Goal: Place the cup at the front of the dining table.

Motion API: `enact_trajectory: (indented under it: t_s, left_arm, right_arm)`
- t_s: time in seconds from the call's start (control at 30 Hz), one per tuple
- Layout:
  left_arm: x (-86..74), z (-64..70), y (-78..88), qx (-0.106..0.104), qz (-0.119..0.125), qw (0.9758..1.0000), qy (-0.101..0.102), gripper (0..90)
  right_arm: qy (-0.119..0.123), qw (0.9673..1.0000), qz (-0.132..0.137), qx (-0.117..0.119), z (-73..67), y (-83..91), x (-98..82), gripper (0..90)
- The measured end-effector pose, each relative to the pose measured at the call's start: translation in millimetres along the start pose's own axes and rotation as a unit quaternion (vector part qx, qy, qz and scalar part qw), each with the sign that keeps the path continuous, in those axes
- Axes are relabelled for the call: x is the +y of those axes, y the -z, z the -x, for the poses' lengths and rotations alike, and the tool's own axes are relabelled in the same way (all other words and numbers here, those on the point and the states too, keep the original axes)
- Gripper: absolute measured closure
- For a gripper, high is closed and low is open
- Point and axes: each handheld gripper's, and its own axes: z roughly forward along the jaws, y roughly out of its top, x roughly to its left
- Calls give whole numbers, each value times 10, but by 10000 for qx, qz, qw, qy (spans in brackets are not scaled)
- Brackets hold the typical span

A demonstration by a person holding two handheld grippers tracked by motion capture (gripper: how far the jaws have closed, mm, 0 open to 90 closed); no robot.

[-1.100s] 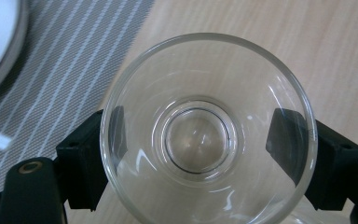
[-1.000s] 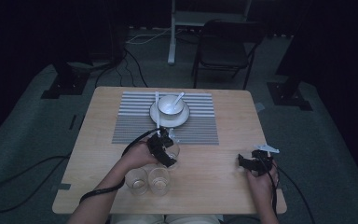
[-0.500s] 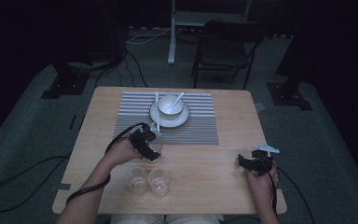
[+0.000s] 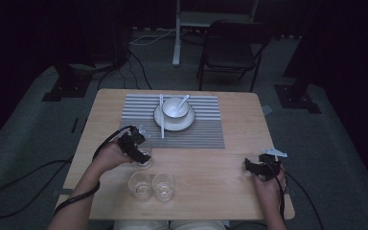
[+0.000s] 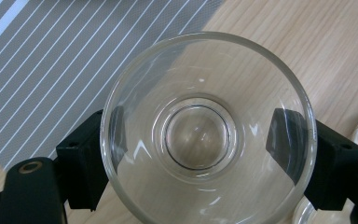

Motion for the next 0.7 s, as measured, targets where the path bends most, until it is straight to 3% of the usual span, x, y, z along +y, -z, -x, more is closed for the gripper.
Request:
enact_trajectory:
  t_s: [0.3, 0.57, 0.7]
  left_arm:
    - [-146, -91, 38, 122, -46, 9998, 123, 175]
    - [-233, -210, 68, 398, 48, 9981, 472, 175]
    - [-220, -228, 76, 466, 94, 9975, 528, 175]
  right_arm:
    - [0, 10000, -1, 0, 0, 0, 0, 118]
    - [1, 10000, -1, -3, 1, 0, 0, 118]
    - [2, 10000, 1, -6, 3, 0, 0, 118]
